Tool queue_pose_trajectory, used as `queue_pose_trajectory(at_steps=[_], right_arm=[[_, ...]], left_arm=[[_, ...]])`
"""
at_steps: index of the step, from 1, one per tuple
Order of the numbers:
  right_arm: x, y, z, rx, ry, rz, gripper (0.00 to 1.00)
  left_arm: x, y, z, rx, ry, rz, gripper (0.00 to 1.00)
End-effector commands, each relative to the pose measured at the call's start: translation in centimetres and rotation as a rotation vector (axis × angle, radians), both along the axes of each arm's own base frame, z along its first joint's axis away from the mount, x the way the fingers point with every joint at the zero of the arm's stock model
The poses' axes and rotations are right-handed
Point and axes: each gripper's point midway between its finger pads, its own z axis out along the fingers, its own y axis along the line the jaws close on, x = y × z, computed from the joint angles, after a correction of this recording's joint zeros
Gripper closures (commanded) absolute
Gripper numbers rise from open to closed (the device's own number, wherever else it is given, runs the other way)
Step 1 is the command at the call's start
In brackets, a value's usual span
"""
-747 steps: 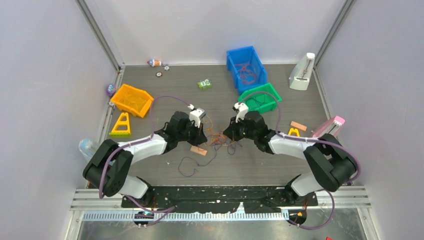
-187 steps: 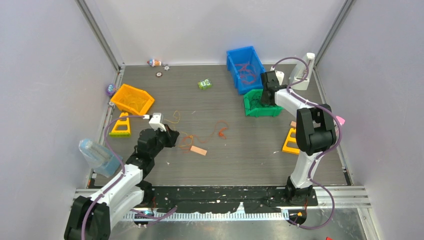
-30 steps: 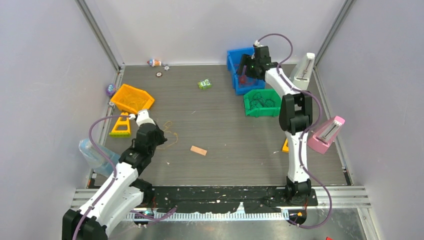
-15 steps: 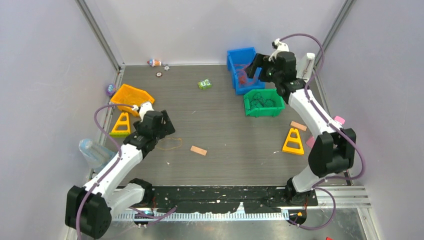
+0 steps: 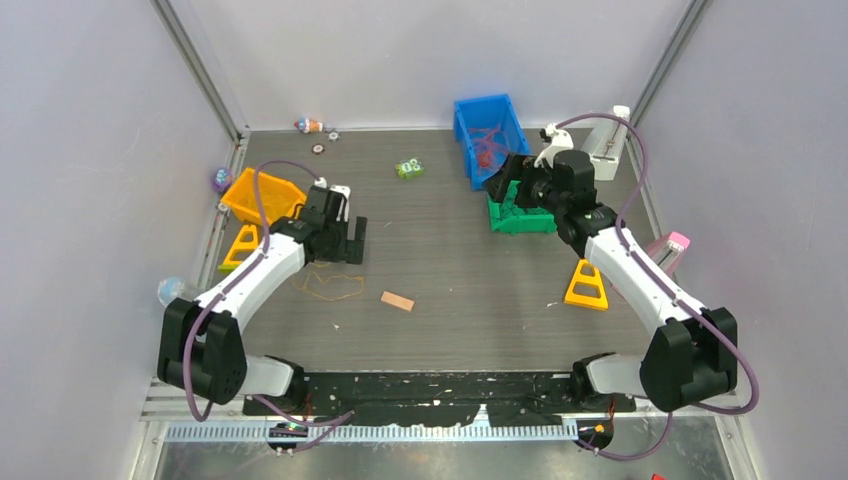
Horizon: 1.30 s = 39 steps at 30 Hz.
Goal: Untangle the cables
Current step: Place the cable in the bin, then untie the cable.
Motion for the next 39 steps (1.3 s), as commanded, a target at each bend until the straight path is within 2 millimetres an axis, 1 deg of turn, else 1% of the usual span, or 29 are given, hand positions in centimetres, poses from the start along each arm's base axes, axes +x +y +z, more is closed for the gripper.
queue_pose_trajectory(at_steps=[1,3,4,7,9,11,13,17,21,23,25,26,28,32,33,35,36,39], right_arm=[[-1.1,1.3,2.9,0.053,-0.091,0.048,0.05],[-1.3,1.9,2.9,0.065,-0.107,0.063,0.05],[-1.5,2.2,2.9,0.073,-0.107,0.073,0.05],[-1.8,2.9,2.9,0.090,-0.113,0.095,0.05],[-1.9,3.2,3.0,0.100,-0.114,0.105,0.05],[-2.1,3.3,3.1,0.106,-0.119,0.110,0.05],[-2.3,3.2,3.2,0.110,-0.124,0.107,0.05],[-2.6,3.2,3.6,0.115,-0.135,0.111,0.05],[-2.8,3.0,3.9,0.115,-0.143,0.108,0.05],[-2.8,3.0,4.1,0.116,-0.148,0.106,0.05],[-2.8,3.0,4.1,0.116,-0.150,0.105,0.05],[-2.8,3.0,4.2,0.117,-0.151,0.105,0.05],[-2.7,3.0,4.2,0.115,-0.150,0.104,0.04],[-2.7,2.9,4.4,0.112,-0.155,0.099,0.04],[-2.7,2.8,4.4,0.110,-0.156,0.097,0.04],[-2.6,2.8,4.5,0.108,-0.159,0.095,0.04],[-2.6,2.7,4.6,0.108,-0.161,0.092,0.04],[-2.6,2.6,4.7,0.105,-0.168,0.088,0.04]], left_arm=[[-1.0,-1.2,0.1,0.034,0.095,-0.252,0.00],[-1.1,-0.8,0.2,0.072,0.127,-0.279,0.01],[-1.0,-0.8,0.3,0.086,0.127,-0.325,0.01],[-1.7,-1.5,-0.9,0.129,0.135,-0.534,0.00],[-1.7,-1.2,-1.7,0.181,0.154,-0.606,0.01],[-1.8,0.1,-2.4,0.254,0.233,-0.606,0.00],[-2.0,1.1,-3.1,0.304,0.302,-0.611,0.00],[-0.9,1.7,-4.8,0.368,0.318,-0.626,0.00],[0.3,3.0,-5.6,0.453,0.308,-0.601,0.00],[1.1,3.1,-5.5,0.438,0.311,-0.590,0.01],[1.6,2.5,-5.6,0.387,0.318,-0.603,0.00],[2.0,2.2,-5.4,0.360,0.327,-0.617,0.03],[2.1,1.9,-5.5,0.316,0.374,-0.641,0.08],[1.8,1.5,-5.9,0.237,0.444,-0.678,0.15],[1.7,1.3,-6.0,0.211,0.454,-0.685,0.18],[1.6,1.3,-6.1,0.177,0.477,-0.691,0.34],[1.7,1.2,-6.1,0.158,0.482,-0.690,0.40],[1.7,1.2,-6.1,0.112,0.505,-0.670,0.53]])
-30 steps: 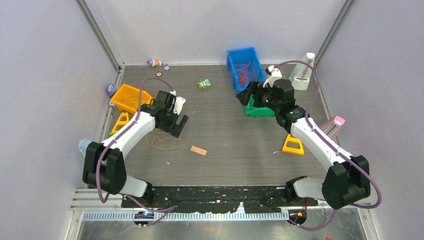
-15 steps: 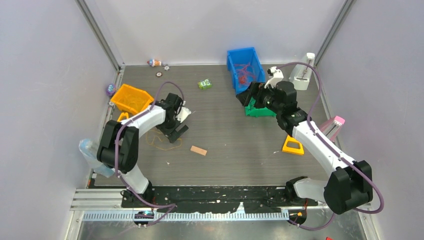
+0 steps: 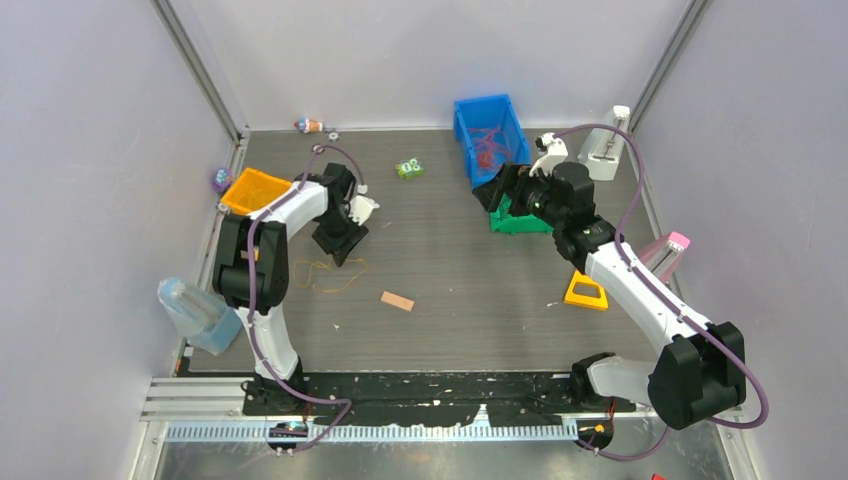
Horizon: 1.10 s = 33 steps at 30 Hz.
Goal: Untangle the cables
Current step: Untie the cable.
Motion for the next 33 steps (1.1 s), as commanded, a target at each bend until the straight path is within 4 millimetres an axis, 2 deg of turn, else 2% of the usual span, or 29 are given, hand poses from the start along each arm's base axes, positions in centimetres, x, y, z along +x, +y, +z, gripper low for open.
queue_pose_trajectory(at_steps=[1,3,4,5,7,12,14,19,24,28,33], right_arm=[[0.1,-0.1,3.0,0.022,-0.089,-0.011,0.04],[0.1,-0.2,3.1,0.022,-0.092,-0.015,0.04],[0.0,-0.2,3.1,0.021,-0.093,-0.015,0.04],[0.1,-0.3,3.1,0.020,-0.094,-0.017,0.04],[0.0,-0.3,3.0,0.019,-0.092,-0.018,0.04],[0.0,-0.4,2.6,0.015,-0.084,-0.024,0.04],[0.0,-0.4,2.6,0.013,-0.085,-0.026,0.04],[0.2,-0.5,2.4,0.012,-0.082,-0.032,0.04],[0.2,-0.5,2.3,0.012,-0.082,-0.032,0.04],[0.2,-0.5,2.4,0.014,-0.087,-0.033,0.04],[0.2,-0.5,2.5,0.013,-0.090,-0.032,0.04]], left_arm=[[-0.7,-0.6,0.6,-0.078,0.082,0.011,0.58],[-0.7,-0.6,0.6,-0.082,0.084,0.008,0.76],[-0.6,-0.6,0.6,-0.082,0.085,0.007,0.95],[-0.6,-0.6,0.7,-0.083,0.092,0.011,1.00],[0.1,-0.3,1.1,-0.061,0.064,0.057,1.00],[2.5,-1.4,6.8,-0.158,-0.185,0.170,1.00],[2.7,-0.9,9.3,-0.152,-0.258,0.216,1.00],[4.1,3.3,15.8,-0.032,-0.447,0.404,1.00],[6.1,7.5,21.8,-0.001,-0.685,0.612,1.00],[7.7,10.2,24.3,-0.004,-0.803,0.745,1.00],[9.3,13.4,24.6,0.035,-0.832,0.941,1.00]])
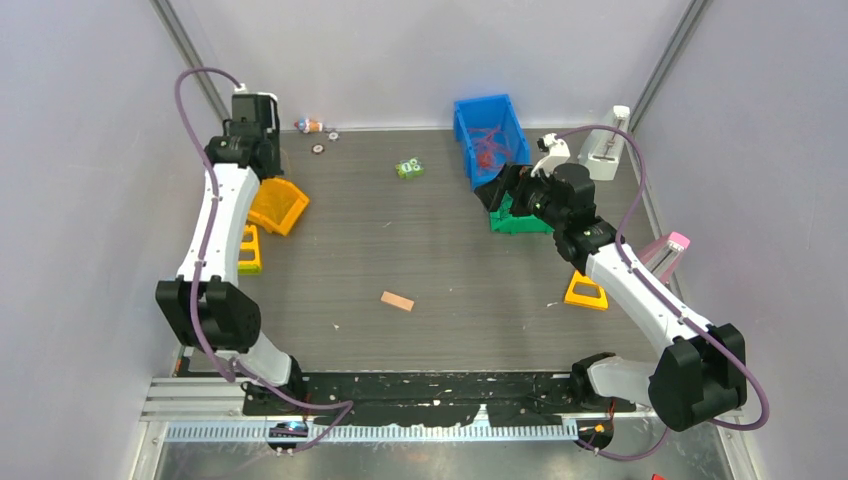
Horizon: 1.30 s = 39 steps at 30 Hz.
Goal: Untangle the cables
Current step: Untie the cable, then place the cable in the bin.
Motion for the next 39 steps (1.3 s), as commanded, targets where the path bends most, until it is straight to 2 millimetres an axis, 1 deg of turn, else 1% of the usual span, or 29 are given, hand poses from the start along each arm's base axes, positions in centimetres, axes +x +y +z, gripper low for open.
queue_pose_trajectory(at_steps=[1,2,5,6,9,11,14,15,17,18,21,23,25,27,28,29,31,32,34,36,38,39], right_arm=[[0.0,0.0,2.6,0.020,-0.088,-0.004,0.04],[0.0,0.0,2.6,0.020,-0.088,-0.004,0.04],[0.0,0.0,2.8,0.022,-0.092,-0.004,0.04],[0.0,0.0,2.8,0.021,-0.092,-0.004,0.04],[0.1,0.0,2.9,0.022,-0.093,-0.003,0.04],[0.0,0.0,2.9,0.021,-0.093,-0.001,0.03],[0.0,-0.1,2.9,0.020,-0.095,-0.003,0.03],[0.0,-0.1,2.8,0.018,-0.095,-0.003,0.03],[0.0,-0.1,2.8,0.017,-0.095,-0.003,0.03],[0.0,-0.1,2.8,0.016,-0.094,-0.004,0.03],[0.0,-0.2,2.8,0.015,-0.097,-0.006,0.04],[0.1,-0.1,2.7,0.014,-0.094,-0.004,0.04],[0.1,-0.1,2.7,0.016,-0.094,-0.003,0.03],[0.1,0.0,2.6,0.018,-0.092,0.000,0.04],[0.1,0.0,2.6,0.018,-0.091,0.002,0.04],[0.1,0.1,2.6,0.018,-0.090,0.003,0.03],[0.2,0.1,2.5,0.020,-0.089,0.004,0.03],[0.2,0.1,2.6,0.022,-0.089,0.004,0.03],[0.1,0.2,2.6,0.024,-0.090,0.007,0.03],[0.1,0.2,2.6,0.026,-0.089,0.007,0.04],[0.0,0.1,2.6,0.026,-0.091,0.007,0.03],[0.0,0.1,2.7,0.026,-0.094,0.006,0.03]], left_arm=[[2.3,3.9,2.2,0.013,-0.104,0.242,1.00],[2.4,5.2,1.9,0.026,-0.090,0.304,1.00],[3.1,6.7,0.4,0.011,-0.049,0.426,1.00],[3.6,6.8,-0.7,-0.024,-0.038,0.467,1.00],[5.3,6.7,-2.0,-0.154,-0.065,0.538,1.00],[6.3,6.8,-2.4,-0.245,-0.107,0.598,1.00],[8.2,6.5,-3.1,-0.431,-0.185,0.637,1.00],[8.8,6.3,-3.3,-0.498,-0.210,0.642,1.00],[10.3,5.7,-3.5,-0.603,-0.267,0.594,1.00],[10.3,5.9,-4.4,-0.631,-0.279,0.614,1.00],[10.9,6.3,-4.9,-0.700,-0.347,0.621,1.00],[10.9,6.9,-5.6,-0.739,-0.376,0.666,1.00],[10.4,7.8,-6.4,-0.760,-0.379,0.739,1.00],[10.3,8.3,-6.9,-0.793,-0.401,0.761,1.00],[9.9,8.6,-7.5,-0.804,-0.405,0.785,1.00],[9.4,9.0,-7.9,-0.809,-0.412,0.816,1.00],[7.7,9.8,-9.7,-0.787,-0.402,0.907,1.00],[6.7,10.5,-10.5,-0.758,-0.401,0.964,1.00],[5.7,11.1,-11.9,-0.722,-0.368,1.021,1.00],[5.6,11.2,-12.8,-0.704,-0.320,1.042,1.00],[6.4,11.1,-13.3,-0.707,-0.292,1.030,1.00],[6.6,11.1,-13.9,-0.709,-0.281,1.037,1.00]])
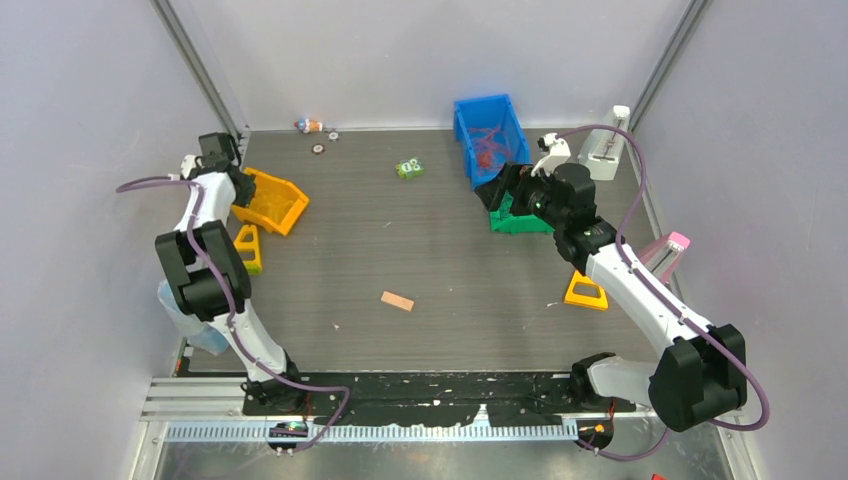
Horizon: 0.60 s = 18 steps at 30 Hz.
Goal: Untangle the cables
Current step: Place the cable in the bin.
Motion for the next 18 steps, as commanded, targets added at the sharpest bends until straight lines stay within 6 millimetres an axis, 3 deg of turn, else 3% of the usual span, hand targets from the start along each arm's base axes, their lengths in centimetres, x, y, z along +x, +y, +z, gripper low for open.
queue_pose_trajectory(at_steps=[1,8,12,18], right_arm=[[-0.1,0.1,2.4,0.025,-0.082,0.005,0.03],[-0.1,-0.1,2.4,0.019,-0.085,-0.003,0.03],[0.0,-0.1,2.5,0.019,-0.085,-0.005,0.04],[0.1,0.1,2.3,0.020,-0.080,0.001,0.04]], left_arm=[[1.5,1.2,0.0,-0.002,-0.010,0.064,1.00],[1.4,2.5,-0.7,0.060,-0.001,0.161,0.96],[1.4,3.2,-0.1,0.111,0.029,0.168,0.61],[1.6,3.3,1.9,0.180,0.013,0.100,0.28]])
